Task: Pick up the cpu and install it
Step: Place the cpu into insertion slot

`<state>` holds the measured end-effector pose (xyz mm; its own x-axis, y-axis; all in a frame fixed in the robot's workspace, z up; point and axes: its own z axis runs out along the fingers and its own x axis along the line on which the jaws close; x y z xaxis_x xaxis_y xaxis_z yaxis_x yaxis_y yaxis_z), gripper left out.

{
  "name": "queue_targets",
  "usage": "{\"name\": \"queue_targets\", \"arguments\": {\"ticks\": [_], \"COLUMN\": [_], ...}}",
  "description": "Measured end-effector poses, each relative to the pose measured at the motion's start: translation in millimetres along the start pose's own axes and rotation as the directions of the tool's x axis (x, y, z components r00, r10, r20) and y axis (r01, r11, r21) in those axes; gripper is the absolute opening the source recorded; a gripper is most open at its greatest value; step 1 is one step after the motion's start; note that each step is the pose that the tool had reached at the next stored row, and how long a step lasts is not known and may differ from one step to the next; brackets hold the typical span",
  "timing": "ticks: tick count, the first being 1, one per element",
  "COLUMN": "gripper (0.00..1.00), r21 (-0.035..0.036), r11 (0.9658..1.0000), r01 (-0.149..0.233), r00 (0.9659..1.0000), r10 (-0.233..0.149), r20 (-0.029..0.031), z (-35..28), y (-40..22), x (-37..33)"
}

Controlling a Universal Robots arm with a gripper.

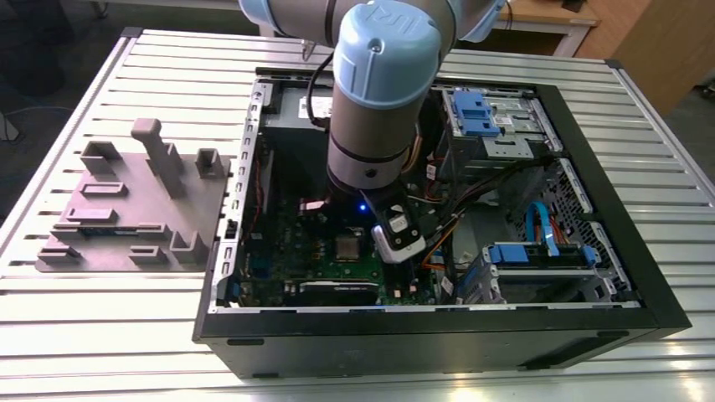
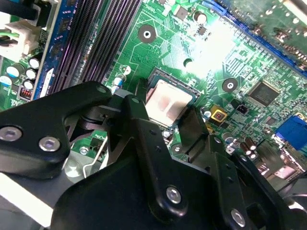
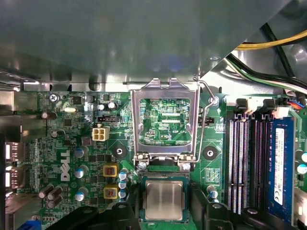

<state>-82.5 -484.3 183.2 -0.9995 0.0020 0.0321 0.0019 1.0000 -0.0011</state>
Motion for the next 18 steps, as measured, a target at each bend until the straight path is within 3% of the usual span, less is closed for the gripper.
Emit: {"name": "queue_targets", "arguments": {"ticks": [1,7,18], "gripper": [0.53,0.53,0.52], "r21": [-0.0002,-0.0009,-0.0003], "r11": [1.0000,1.0000,1.0000], "r01": [0.000,0.000,0.000], "r00": [1.0000,1.0000,1.0000], "r10": [0.000,0.000,0.000], "r20": [0.0005,0.0006,-0.0023], "z": [0.2,-0.6,-20.1], "y": [0.1,0.1,0.0], "x": [-0.2,-0.2,0.5]}}
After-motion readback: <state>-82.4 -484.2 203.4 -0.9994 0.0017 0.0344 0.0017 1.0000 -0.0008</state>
